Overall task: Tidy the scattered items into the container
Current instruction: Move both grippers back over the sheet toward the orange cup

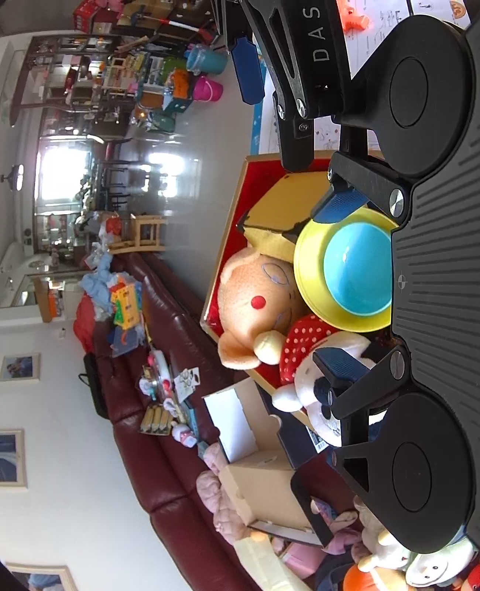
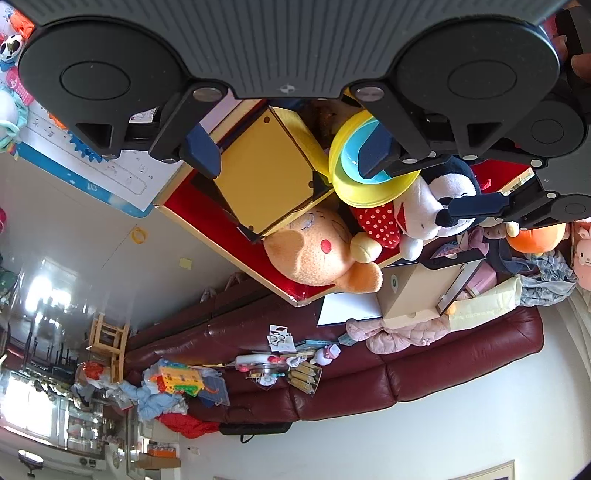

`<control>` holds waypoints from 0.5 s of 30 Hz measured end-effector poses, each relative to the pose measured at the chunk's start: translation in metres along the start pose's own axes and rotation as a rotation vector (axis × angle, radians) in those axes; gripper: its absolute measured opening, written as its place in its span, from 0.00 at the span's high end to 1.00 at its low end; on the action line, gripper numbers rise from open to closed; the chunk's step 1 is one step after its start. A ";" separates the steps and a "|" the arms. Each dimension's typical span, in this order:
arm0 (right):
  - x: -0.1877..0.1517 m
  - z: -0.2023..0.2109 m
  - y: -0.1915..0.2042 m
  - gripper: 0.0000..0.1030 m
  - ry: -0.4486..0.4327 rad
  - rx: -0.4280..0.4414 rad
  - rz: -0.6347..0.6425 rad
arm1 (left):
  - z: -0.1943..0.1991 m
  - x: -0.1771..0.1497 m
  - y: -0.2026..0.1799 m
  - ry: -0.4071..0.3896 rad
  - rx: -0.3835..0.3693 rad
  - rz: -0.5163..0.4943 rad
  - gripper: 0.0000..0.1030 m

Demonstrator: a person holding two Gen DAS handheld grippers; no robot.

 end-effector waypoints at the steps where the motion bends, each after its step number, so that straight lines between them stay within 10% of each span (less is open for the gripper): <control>1: 0.000 0.003 -0.005 0.18 -0.003 -0.009 -0.006 | 0.000 0.003 -0.006 -0.009 -0.005 -0.011 0.17; 15: -0.033 0.053 -0.105 0.14 -0.031 -0.156 -0.160 | -0.004 0.009 -0.102 -0.009 -0.156 -0.086 0.16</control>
Point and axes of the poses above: each gripper's, at about its wrist camera, not at the fingertips, and z roughly against the way its jaws point, y to its left, x to its top, the point moved 8 cm from there along -z, roughly the way its jaws point, and after that the axes turned 6 degrees about -y, right-handed, at the moved point
